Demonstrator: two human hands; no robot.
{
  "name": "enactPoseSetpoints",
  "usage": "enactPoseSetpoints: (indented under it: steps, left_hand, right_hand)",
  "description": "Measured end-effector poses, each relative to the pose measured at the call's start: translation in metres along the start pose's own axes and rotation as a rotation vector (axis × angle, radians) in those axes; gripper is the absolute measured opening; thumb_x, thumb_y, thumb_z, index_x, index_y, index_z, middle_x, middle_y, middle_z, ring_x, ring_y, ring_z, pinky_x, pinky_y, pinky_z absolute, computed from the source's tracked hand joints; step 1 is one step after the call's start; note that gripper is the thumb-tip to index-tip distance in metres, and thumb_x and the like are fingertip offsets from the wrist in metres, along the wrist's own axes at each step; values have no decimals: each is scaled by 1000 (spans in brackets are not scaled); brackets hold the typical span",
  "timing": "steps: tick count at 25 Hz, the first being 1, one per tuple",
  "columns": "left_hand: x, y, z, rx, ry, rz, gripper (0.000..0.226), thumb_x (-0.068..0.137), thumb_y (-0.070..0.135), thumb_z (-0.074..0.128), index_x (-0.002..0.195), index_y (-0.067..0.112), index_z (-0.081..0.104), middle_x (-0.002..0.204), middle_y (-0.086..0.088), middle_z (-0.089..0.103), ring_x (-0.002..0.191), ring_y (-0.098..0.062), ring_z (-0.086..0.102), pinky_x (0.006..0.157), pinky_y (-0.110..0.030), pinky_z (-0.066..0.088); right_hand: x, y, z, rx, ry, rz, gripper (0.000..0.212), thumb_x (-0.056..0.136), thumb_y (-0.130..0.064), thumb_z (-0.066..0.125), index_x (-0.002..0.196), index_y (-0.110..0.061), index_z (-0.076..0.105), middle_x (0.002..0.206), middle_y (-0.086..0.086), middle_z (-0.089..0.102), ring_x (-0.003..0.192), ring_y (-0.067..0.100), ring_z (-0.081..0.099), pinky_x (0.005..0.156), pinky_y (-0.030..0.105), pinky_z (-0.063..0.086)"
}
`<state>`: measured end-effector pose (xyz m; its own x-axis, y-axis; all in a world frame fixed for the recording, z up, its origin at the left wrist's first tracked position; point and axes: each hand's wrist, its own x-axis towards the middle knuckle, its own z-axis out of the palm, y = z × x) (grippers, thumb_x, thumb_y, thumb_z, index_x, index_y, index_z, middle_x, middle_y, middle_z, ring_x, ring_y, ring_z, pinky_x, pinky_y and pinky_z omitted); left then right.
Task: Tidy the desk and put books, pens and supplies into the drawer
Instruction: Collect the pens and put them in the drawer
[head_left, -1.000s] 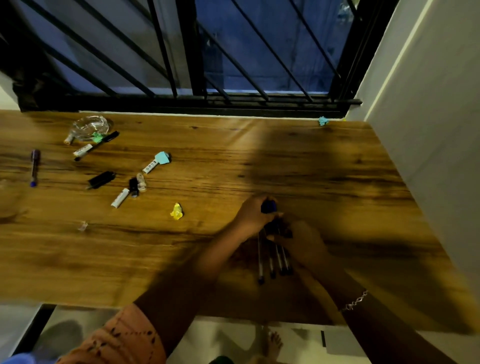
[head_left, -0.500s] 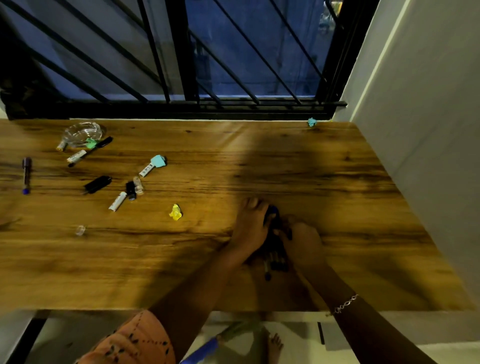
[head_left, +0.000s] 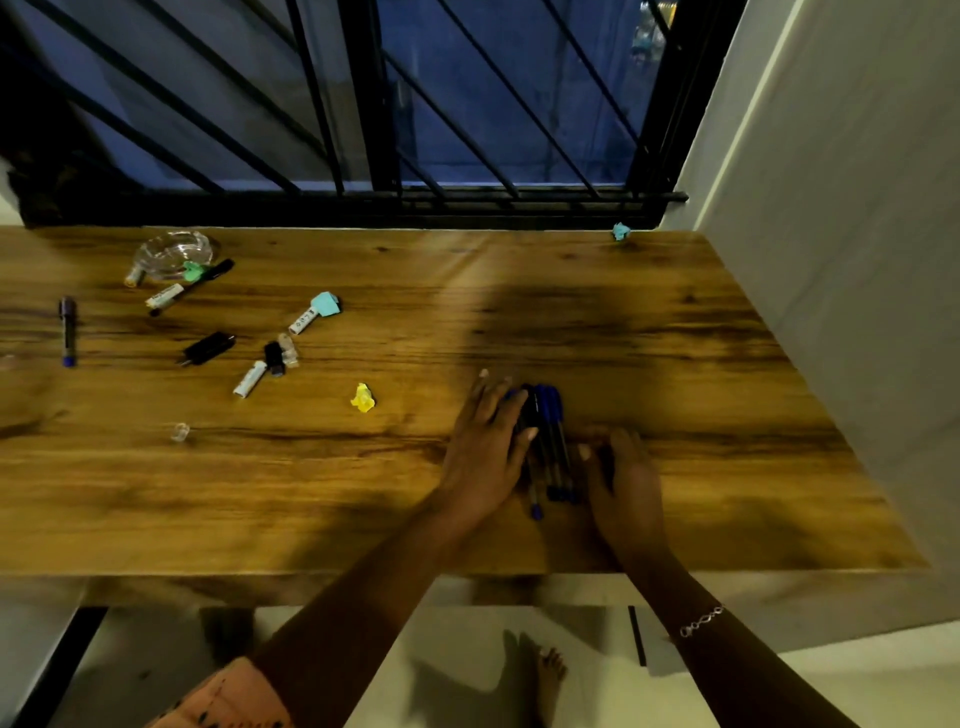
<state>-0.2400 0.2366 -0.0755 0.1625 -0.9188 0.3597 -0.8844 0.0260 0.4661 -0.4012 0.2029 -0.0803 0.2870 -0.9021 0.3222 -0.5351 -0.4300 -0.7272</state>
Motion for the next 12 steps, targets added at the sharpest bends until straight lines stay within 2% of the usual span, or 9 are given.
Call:
enactPoseSetpoints:
  steps: [2, 4, 7, 10, 12]
  left_hand:
    - [-16, 12, -7, -28, 128, 47, 49, 91, 36, 36, 125, 5, 54, 131, -15, 53, 133, -30, 36, 108, -37, 32]
    - [-37, 33, -15, -117, 191, 89, 42, 93, 35, 40, 121, 10, 56, 123, -12, 58, 124, -21, 43, 102, -32, 37]
    - [-64, 55, -18, -253, 213, 173, 31, 95, 36, 39, 114, 16, 55, 109, -9, 63, 109, -17, 53, 89, -32, 48]
    - [-95, 55, -11, -336, 218, 238, 24, 96, 34, 39, 104, 18, 56, 97, -6, 67, 95, -13, 57, 79, -25, 49]
    - [-127, 45, -1, -343, 150, 305, 23, 96, 34, 41, 96, 18, 58, 88, -4, 67, 86, -12, 60, 75, -21, 48]
  right_hand:
    - [-20, -3, -5, 118, 76, -74, 20, 89, -27, 45, 99, -15, 57, 94, 3, 60, 90, 13, 57, 76, 22, 47]
    - [-43, -5, -8, 185, 79, -161, 13, 89, -28, 44, 97, -22, 52, 88, -2, 59, 79, 4, 55, 70, 10, 45]
    - [-72, -7, -8, 253, -13, -188, 12, 91, -31, 47, 97, -22, 52, 83, -4, 63, 70, 6, 62, 61, 20, 52]
    - [-95, -7, -8, 338, -79, -185, 18, 88, -33, 52, 88, -15, 57, 74, -19, 59, 64, -5, 58, 56, 6, 43]
    - [-114, -4, -5, 446, -145, 4, 27, 86, -41, 54, 81, -15, 59, 70, -12, 62, 59, 1, 59, 54, 11, 45]
